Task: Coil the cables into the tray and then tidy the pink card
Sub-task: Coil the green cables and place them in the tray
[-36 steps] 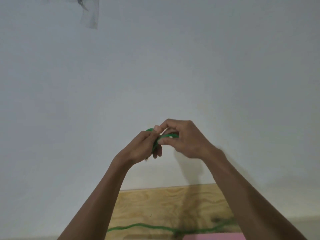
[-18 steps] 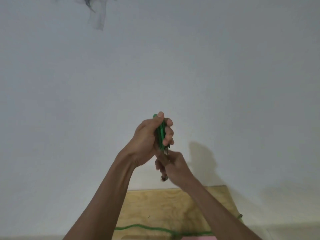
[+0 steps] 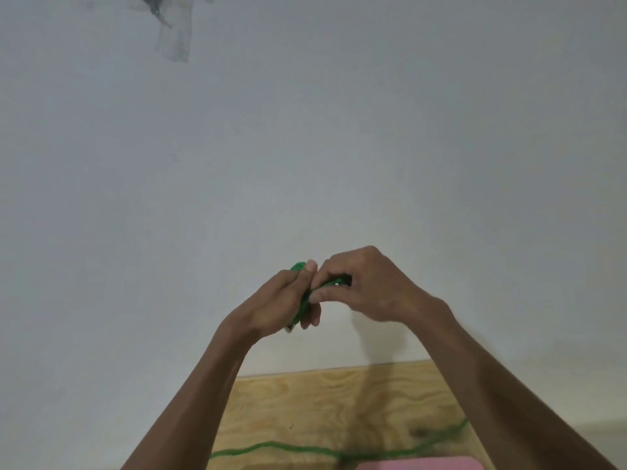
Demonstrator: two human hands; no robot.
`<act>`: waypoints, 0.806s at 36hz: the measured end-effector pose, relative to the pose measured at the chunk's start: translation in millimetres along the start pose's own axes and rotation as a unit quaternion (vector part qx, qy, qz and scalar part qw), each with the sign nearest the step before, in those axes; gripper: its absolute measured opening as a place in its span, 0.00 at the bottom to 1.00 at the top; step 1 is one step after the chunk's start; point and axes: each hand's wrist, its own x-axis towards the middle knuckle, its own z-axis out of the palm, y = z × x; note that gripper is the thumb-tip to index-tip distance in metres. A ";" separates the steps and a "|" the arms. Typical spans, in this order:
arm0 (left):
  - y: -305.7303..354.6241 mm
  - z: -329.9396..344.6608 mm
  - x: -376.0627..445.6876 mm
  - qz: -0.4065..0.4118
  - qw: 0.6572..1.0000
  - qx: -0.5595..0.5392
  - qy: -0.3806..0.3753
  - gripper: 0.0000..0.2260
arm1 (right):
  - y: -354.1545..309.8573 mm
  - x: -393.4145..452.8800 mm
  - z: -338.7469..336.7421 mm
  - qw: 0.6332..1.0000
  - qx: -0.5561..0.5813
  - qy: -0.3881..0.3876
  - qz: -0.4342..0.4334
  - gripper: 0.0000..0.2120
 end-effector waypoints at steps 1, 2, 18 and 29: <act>2.5 0.2 -1.9 -0.012 1.000 -0.021 -0.010 0.31 | 2.3 2.6 -0.5 0.998 0.062 0.013 0.002 0.03; 4.6 0.4 -3.4 -0.021 0.999 -0.041 -0.017 0.31 | 4.6 4.8 0.1 0.992 0.120 0.030 0.005 0.05; 10.0 16.6 -5.5 -0.040 0.959 -0.261 0.103 0.33 | 4.9 8.3 50.6 0.930 0.330 0.156 0.052 0.06; 1.5 32.4 6.2 0.000 0.917 -0.167 0.361 0.31 | 2.3 13.7 55.0 0.934 0.282 0.208 0.075 0.08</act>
